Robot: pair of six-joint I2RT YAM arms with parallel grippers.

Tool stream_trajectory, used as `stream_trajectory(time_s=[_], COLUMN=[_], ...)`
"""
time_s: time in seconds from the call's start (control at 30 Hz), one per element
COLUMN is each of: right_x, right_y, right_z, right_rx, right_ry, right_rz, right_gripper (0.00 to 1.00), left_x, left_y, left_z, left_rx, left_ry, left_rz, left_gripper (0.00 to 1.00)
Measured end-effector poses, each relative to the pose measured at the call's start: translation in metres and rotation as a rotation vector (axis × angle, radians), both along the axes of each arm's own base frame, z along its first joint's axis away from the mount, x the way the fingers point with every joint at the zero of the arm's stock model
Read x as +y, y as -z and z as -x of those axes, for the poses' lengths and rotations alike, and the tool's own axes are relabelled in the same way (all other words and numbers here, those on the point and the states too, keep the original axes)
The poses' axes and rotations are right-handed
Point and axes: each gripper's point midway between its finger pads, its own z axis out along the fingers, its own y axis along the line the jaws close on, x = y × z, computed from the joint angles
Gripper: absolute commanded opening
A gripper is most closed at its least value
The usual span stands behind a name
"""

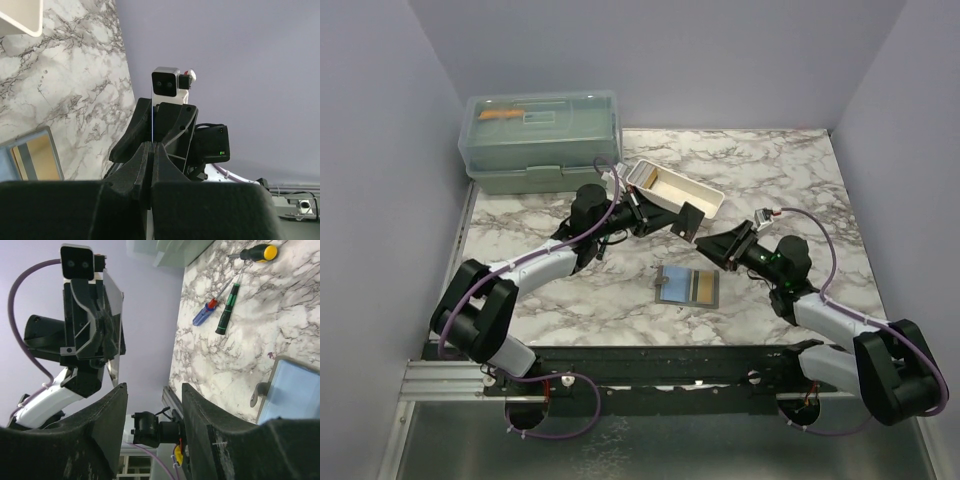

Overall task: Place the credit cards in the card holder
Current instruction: Insert the credit card into the card holder.

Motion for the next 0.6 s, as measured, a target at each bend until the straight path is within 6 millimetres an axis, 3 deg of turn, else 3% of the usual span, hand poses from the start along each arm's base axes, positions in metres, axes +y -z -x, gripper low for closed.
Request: stream_trajectory(time_s=[0.17,0.3,0.6], right_x=[0.0,-0.001,0.003], right_y=[-0.005,-0.015,-0.011], right_z=[0.004,0.006,0.001], right_rx=[-0.011,-0.044,-0.029], right_ry=[-0.005,-0.006,-0.018], right_rz=[-0.028,-0.041,-0.055], right_gripper=[0.57,0.54,0.26], left_x=[0.0,-0.001,-0.013], left_y=[0.004,0.002,0.012], left_z=[0.0,0.0,0.007], left_rx=[0.016,0.011,0.033], left_ry=[-0.002,0.001,0.03], left_rz=[0.006,0.014,0.015], left_gripper=[0.0,0.0,0.0])
